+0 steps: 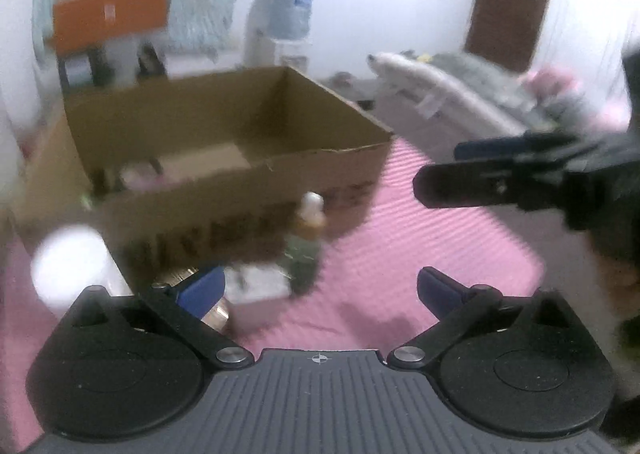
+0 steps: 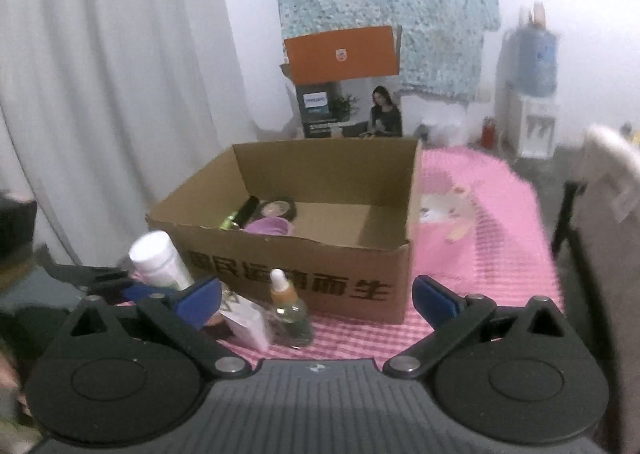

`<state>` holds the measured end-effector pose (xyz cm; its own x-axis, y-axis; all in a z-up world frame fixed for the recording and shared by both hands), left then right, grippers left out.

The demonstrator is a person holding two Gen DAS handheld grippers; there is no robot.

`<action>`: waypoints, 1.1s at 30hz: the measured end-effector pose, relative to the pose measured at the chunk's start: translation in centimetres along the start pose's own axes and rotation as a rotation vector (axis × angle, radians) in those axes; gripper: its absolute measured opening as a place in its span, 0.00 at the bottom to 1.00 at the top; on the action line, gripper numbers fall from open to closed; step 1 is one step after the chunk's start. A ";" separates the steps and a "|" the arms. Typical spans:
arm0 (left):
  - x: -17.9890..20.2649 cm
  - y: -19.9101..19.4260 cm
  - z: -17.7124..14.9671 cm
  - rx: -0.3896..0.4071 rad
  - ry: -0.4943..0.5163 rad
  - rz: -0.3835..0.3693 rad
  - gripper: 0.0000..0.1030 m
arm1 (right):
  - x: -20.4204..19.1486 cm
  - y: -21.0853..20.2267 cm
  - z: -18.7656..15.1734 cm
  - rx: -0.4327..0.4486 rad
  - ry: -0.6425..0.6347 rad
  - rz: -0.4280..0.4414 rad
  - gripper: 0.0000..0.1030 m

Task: Organize rigid objects
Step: 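Grasp the green dropper bottle with the right gripper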

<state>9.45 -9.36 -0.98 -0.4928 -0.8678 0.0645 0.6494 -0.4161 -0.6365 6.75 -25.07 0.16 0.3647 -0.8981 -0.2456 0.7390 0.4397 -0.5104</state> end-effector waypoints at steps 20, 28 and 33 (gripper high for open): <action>1.9 4.9 0.8 -0.003 0.194 0.093 0.36 | 0.0 7.7 -0.8 -0.143 0.043 0.114 0.29; 2.3 4.9 0.8 0.012 0.140 0.039 0.30 | 0.5 7.0 -0.8 -0.155 0.044 0.112 0.21; 3.5 4.4 0.5 0.010 0.126 -0.033 0.30 | 1.0 5.4 -1.2 -0.165 0.047 0.081 0.21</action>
Point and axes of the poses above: each gripper's, at about its wrist camera, not at the fingertips, and y roughly the way its jaws point, x to its right, z to its top, the point moved 2 cm from there along y, roughly the way its jaws point
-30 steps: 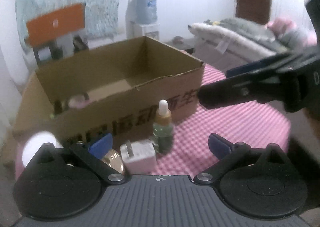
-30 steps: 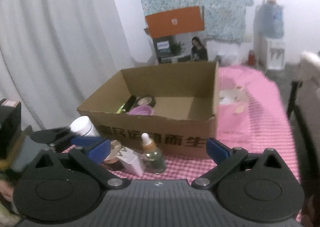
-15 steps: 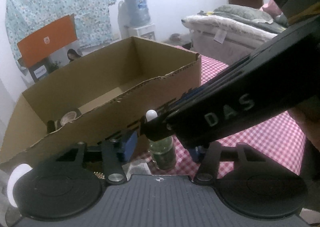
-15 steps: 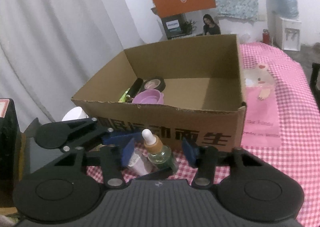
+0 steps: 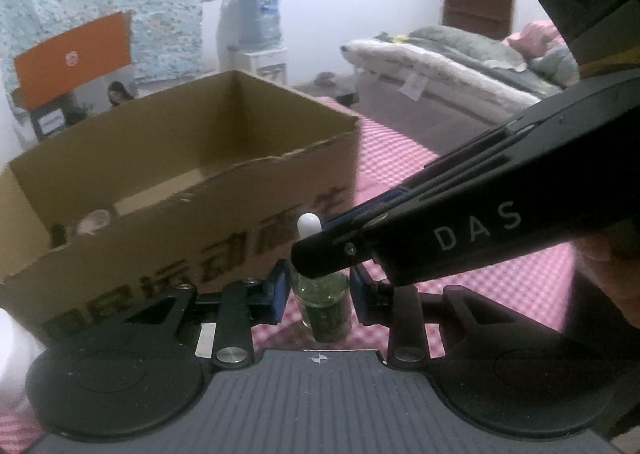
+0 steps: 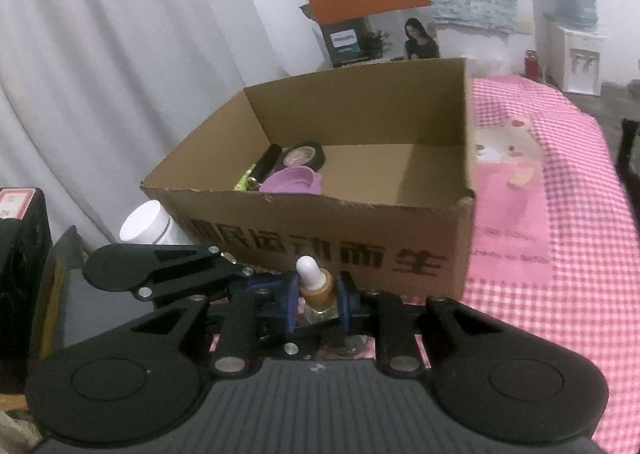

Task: Organize rigid objects
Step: 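Grasp the green dropper bottle with the right gripper, then lower the dropper bottle into the box and open the right gripper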

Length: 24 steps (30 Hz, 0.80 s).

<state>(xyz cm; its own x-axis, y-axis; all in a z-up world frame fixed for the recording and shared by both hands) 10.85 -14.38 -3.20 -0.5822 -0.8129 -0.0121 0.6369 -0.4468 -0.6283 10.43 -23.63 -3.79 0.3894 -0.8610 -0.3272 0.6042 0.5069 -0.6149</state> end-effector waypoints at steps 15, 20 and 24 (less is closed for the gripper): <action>1.4 1.6 -1.0 -0.044 0.056 0.000 0.38 | 0.1 -1.1 -0.9 -0.017 -0.056 -0.052 0.27; 1.1 2.5 -1.3 -0.070 0.046 -0.002 0.38 | 0.4 -0.2 -0.9 -0.039 -0.066 -0.053 0.34; 0.7 3.0 -1.5 -0.074 0.037 -0.007 0.35 | 0.8 0.6 -1.1 -0.063 -0.051 -0.042 0.34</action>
Point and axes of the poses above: each gripper's, at about its wrist camera, not at the fingertips, and y roughly the way its jaws point, x to its right, z to its top, the point moved 2 cm from there along y, roughly the way its jaws point
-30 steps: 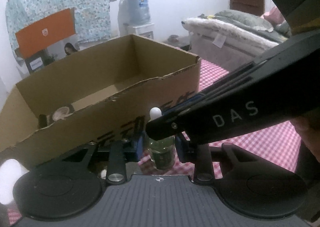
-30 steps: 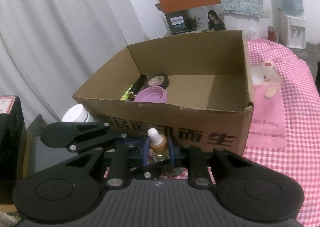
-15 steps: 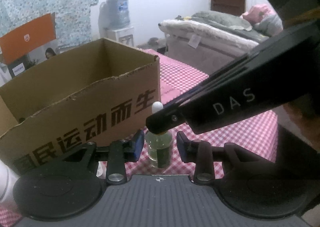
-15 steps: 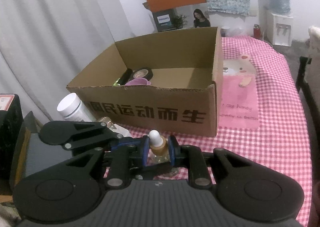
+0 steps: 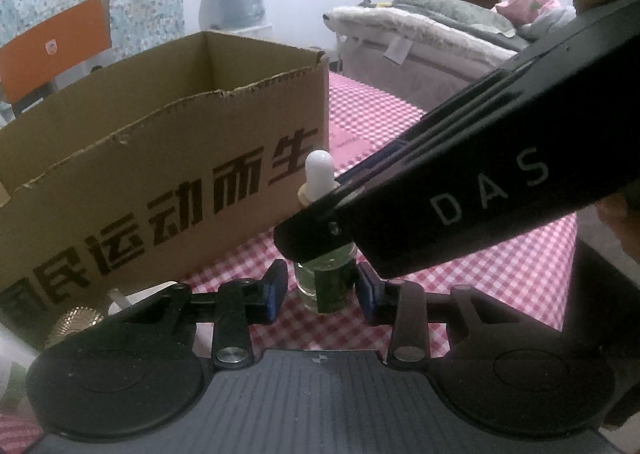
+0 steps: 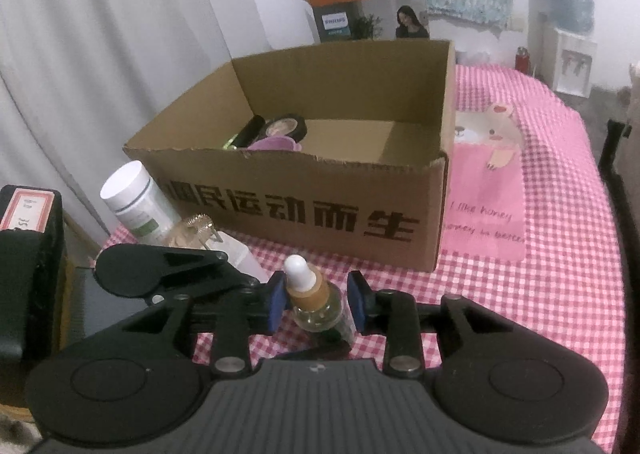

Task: Organize rigid objects
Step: 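Lower the dropper bottle into the box and open the right gripper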

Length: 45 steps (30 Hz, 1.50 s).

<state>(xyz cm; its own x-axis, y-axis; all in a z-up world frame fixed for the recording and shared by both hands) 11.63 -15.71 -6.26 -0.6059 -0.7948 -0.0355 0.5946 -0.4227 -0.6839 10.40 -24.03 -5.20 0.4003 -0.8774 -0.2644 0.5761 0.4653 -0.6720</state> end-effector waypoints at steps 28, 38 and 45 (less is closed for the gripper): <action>-6.0 -9.1 8.6 0.094 0.058 0.120 0.31 | -6.0 -5.3 11.1 0.158 -0.173 0.121 0.33; -14.9 -0.8 12.5 -0.114 -0.080 0.013 0.31 | -0.6 4.8 20.5 -0.014 -0.017 0.214 0.33; -18.8 5.3 13.4 -0.233 -0.141 0.000 0.31 | 2.4 11.5 22.2 -0.097 0.021 0.186 0.32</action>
Point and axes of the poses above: each gripper's, at about its wrist camera, not at the fingertips, and y roughly the way its jaws point, x to its right, z to its top, the point moved 2 cm from there along y, roughly the way its jaws point
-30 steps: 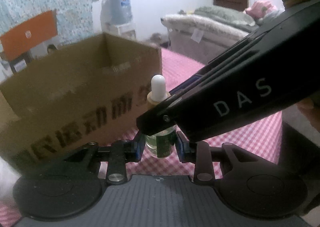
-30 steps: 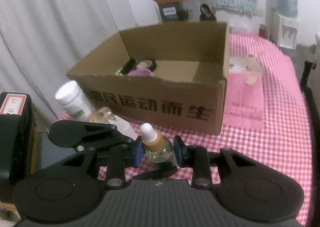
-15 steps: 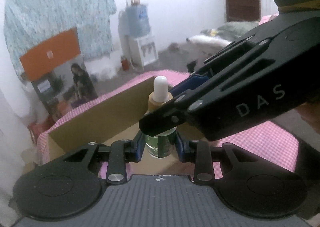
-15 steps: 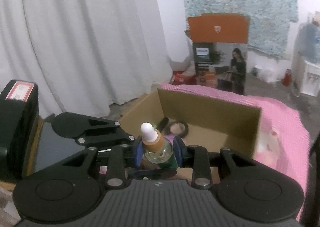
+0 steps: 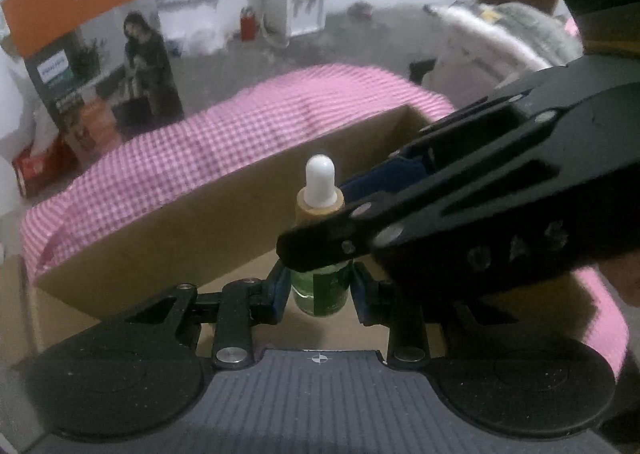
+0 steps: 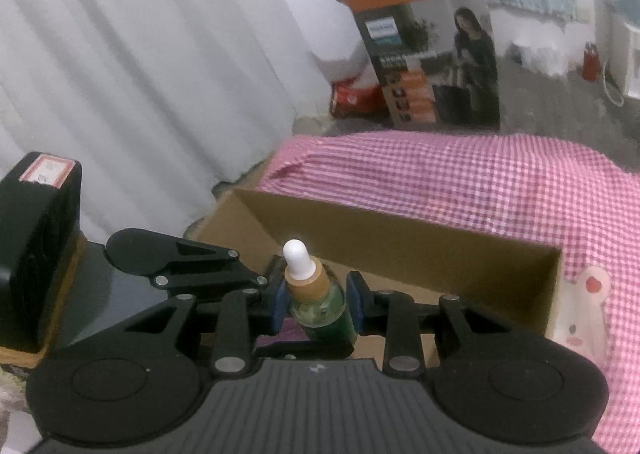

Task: Organize rigid objects
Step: 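Lower the dropper bottle into the box and open the right gripper, then grasp the white plug charger with the right gripper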

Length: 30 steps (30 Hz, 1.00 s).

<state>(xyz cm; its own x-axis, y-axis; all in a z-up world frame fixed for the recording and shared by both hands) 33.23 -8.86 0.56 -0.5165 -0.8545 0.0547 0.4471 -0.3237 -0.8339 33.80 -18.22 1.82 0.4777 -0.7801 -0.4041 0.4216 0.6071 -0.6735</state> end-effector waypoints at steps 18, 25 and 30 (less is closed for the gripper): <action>-2.8 2.1 0.0 -0.055 -0.031 0.037 0.40 | 1.7 7.0 1.5 -0.058 0.021 -0.007 0.30; -2.5 -0.6 -0.2 -0.001 -0.033 0.070 0.65 | 0.7 4.9 1.2 -0.021 0.009 -0.032 0.49; -2.5 -4.6 -0.2 0.060 -0.066 0.098 0.72 | 0.2 -0.2 0.2 0.068 0.042 -0.021 0.49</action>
<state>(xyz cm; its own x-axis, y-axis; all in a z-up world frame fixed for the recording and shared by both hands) 32.32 -5.16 4.16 -0.4198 -0.9075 0.0123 0.5369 -0.2592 -0.8029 34.00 -18.44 2.03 0.4359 -0.7976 -0.4169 0.4837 0.5983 -0.6388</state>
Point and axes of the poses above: each gripper's, at about its wrist camera, not at the fingertips, and y roughly the way its jaws point, x to its right, z to its top, the point moved 2 cm from there along y, roughly the way its jaws point
